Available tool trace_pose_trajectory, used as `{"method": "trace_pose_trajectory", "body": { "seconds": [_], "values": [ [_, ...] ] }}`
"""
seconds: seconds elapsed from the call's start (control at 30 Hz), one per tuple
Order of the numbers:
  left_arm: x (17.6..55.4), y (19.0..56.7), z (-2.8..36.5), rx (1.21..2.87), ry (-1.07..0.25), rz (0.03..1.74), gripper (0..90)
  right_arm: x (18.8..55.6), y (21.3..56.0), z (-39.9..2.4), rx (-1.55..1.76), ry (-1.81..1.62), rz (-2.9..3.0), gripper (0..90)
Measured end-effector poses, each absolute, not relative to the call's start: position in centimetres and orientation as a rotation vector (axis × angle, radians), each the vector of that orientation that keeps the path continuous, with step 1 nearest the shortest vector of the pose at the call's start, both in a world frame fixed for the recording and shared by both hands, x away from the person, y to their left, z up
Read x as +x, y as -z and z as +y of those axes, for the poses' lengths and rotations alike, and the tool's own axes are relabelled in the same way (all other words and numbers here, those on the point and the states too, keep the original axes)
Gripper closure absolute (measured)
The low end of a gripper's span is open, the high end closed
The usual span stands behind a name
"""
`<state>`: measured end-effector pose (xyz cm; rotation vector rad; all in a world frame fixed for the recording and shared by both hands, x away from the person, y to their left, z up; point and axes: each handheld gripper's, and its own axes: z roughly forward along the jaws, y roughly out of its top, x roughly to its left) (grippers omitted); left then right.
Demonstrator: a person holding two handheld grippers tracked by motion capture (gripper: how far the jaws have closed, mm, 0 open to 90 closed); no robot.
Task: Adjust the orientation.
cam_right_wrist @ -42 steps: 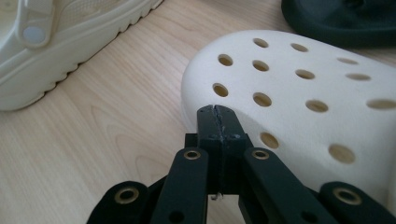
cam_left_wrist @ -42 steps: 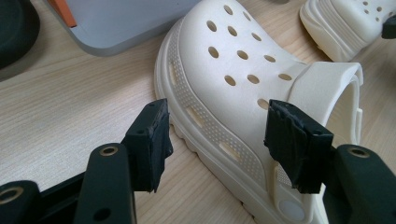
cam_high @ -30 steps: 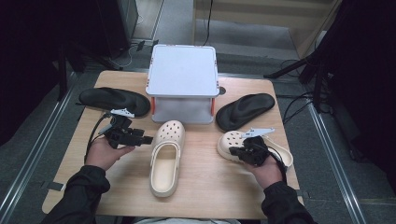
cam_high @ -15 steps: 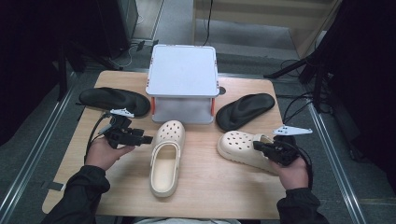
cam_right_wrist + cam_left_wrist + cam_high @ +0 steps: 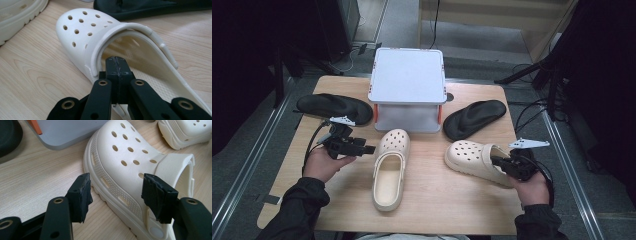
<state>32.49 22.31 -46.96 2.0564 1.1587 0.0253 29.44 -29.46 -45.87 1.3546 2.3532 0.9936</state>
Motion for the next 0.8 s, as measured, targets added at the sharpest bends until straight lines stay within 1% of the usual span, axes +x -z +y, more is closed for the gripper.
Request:
{"method": "trace_pose_trajectory", "body": {
  "seconds": [0.33, 0.8],
  "values": [
    [32.5, 47.0, 22.3, 2.062, -0.026, 1.160, 40.6, 28.9, 45.8, -28.2, 1.351, -0.960, 2.371, 90.0],
    [32.5, 47.0, 22.2, 2.060, -0.026, 1.158, 40.7, 27.4, 45.9, -26.3, 1.393, -1.019, 2.423, 90.0]
  ]
}}
